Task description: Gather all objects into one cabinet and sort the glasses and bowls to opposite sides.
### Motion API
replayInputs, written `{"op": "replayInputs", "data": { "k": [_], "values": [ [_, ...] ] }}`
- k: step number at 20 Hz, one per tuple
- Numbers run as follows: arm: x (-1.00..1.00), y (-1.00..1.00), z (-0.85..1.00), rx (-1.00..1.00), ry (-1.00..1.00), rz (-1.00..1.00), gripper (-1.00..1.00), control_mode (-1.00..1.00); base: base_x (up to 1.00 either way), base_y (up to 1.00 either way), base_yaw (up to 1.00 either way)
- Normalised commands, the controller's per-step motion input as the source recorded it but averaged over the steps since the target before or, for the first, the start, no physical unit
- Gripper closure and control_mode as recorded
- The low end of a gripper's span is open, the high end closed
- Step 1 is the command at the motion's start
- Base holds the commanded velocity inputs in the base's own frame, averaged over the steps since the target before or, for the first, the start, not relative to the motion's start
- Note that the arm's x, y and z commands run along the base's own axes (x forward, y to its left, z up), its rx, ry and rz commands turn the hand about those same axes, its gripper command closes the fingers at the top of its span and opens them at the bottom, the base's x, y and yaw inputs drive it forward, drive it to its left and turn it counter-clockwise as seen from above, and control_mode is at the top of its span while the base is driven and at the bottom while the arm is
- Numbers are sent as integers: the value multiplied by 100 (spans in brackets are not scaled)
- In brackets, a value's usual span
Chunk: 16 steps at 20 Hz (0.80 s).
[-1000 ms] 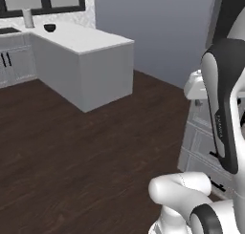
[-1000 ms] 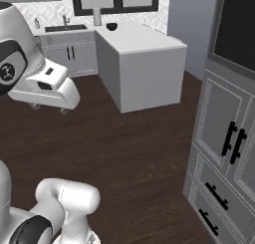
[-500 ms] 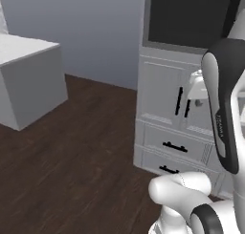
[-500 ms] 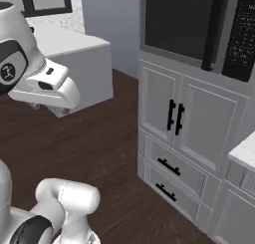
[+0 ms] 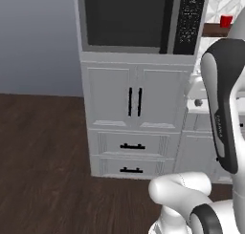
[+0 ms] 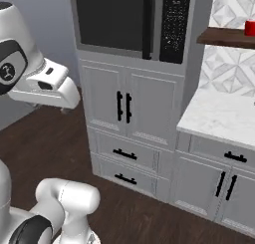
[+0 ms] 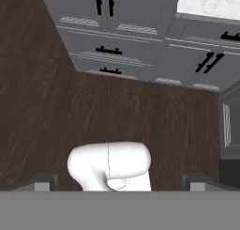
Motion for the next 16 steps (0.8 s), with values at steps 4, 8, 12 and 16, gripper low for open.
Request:
{"op": "replayInputs", "data": {
  "k": [4, 8, 12, 16],
  "values": [
    [0, 0, 0, 0, 0, 0, -100, 100, 0, -12, -42],
    [0, 0, 0, 0, 0, 0, -100, 100, 0, -77, -14],
    [0, 0, 0, 0, 0, 0, -100, 100, 4, -100, -1],
    [0, 0, 0, 0, 0, 0, -100, 100, 23, -74, -6]
  ]
}}
